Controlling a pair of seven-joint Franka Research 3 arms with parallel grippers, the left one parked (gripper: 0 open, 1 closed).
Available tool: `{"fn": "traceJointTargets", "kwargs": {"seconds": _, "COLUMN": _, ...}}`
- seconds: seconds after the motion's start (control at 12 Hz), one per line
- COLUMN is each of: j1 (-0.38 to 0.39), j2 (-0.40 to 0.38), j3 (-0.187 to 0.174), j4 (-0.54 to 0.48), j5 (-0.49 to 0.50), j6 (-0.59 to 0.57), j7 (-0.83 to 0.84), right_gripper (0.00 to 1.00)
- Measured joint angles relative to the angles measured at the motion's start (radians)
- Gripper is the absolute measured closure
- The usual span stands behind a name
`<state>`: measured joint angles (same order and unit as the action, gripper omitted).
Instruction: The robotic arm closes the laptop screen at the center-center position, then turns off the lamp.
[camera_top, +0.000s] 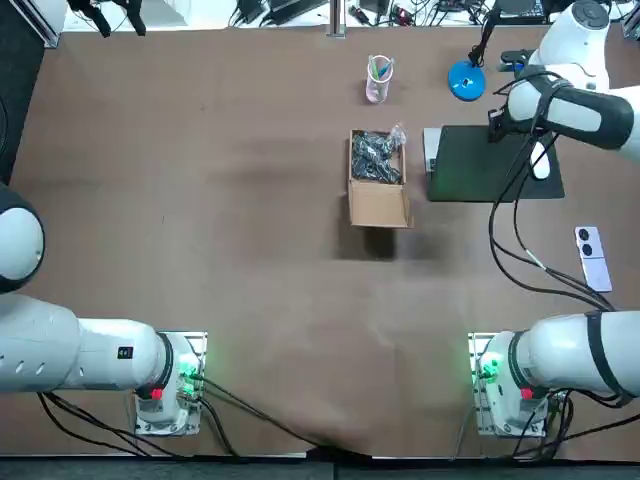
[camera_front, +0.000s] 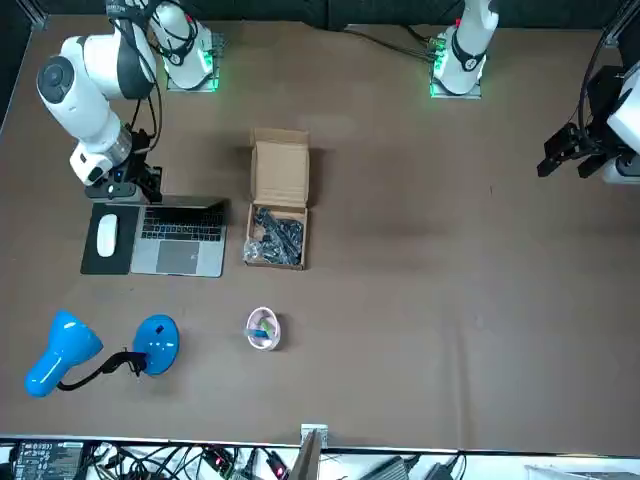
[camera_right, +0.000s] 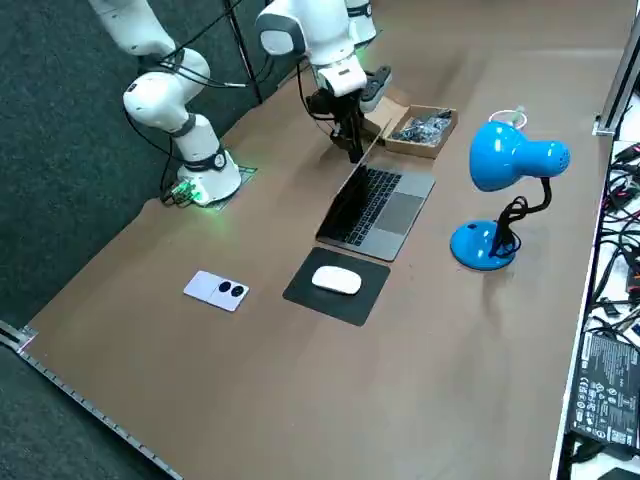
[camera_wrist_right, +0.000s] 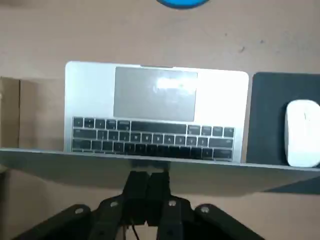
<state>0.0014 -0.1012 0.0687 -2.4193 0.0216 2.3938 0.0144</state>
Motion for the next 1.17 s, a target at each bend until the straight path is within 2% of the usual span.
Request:
{"fn": "traceJointTargets", "kwargs": {"seconds": 0.83, "j1": 0.000, "j2": 0.188, "j3": -0.001, "j4": 0.064, "j5": 0.000, "j6": 0.171, "j7": 0.000, "right_gripper": 0.98}}
{"fn": "traceJointTargets", "kwargs": {"seconds": 1.17, "j1": 0.000, "j2": 0.290, "j3": -0.004, "j4": 0.095, "j5": 0.000, "j6": 0.261, "j7": 0.000, "right_gripper": 0.98}}
